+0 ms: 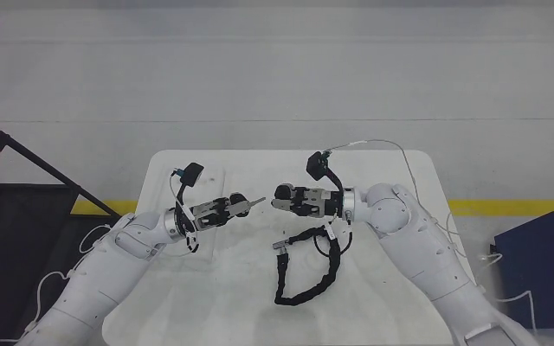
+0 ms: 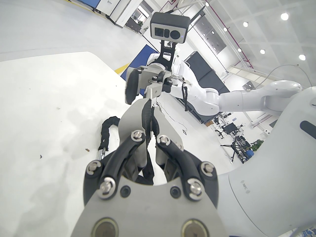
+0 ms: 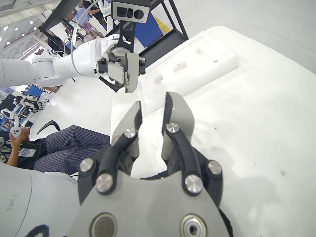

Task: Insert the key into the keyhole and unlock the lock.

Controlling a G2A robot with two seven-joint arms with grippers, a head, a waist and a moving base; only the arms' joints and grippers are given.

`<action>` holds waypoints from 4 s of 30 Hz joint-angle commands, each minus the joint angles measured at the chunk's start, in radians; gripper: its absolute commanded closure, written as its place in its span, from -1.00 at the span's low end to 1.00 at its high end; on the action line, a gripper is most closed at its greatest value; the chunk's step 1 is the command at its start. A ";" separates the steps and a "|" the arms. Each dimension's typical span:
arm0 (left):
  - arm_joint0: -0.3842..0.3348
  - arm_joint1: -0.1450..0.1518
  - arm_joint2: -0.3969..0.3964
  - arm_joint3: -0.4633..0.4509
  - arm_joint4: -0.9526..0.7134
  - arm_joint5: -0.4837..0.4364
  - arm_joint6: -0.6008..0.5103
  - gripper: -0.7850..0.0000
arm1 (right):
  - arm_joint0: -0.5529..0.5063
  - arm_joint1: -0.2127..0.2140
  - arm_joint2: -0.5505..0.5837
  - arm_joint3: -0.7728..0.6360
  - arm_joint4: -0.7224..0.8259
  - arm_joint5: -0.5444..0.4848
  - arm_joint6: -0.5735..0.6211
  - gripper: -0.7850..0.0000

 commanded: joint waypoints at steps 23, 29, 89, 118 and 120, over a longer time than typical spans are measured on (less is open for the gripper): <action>0.058 0.007 -0.081 -0.107 0.301 0.128 0.093 1.00 | -0.129 0.049 0.058 0.013 -0.243 -0.037 0.017 -1.00; 0.113 0.021 -0.148 -0.193 0.521 0.184 0.123 1.00 | -0.129 0.049 0.058 0.013 -0.243 -0.037 0.017 -1.00; 0.277 0.072 -0.385 -0.230 0.449 -0.022 0.153 1.00 | -0.091 0.067 -0.090 -0.398 -1.118 0.078 0.237 -1.00; 0.277 0.072 -0.385 -0.230 0.449 -0.022 0.153 1.00 | 0.294 -0.016 -0.542 -0.108 -0.842 0.020 0.330 0.21; 0.277 0.072 -0.385 -0.230 0.449 -0.022 0.153 1.00 | 0.299 -0.020 -0.552 -0.099 -0.833 0.018 0.328 0.23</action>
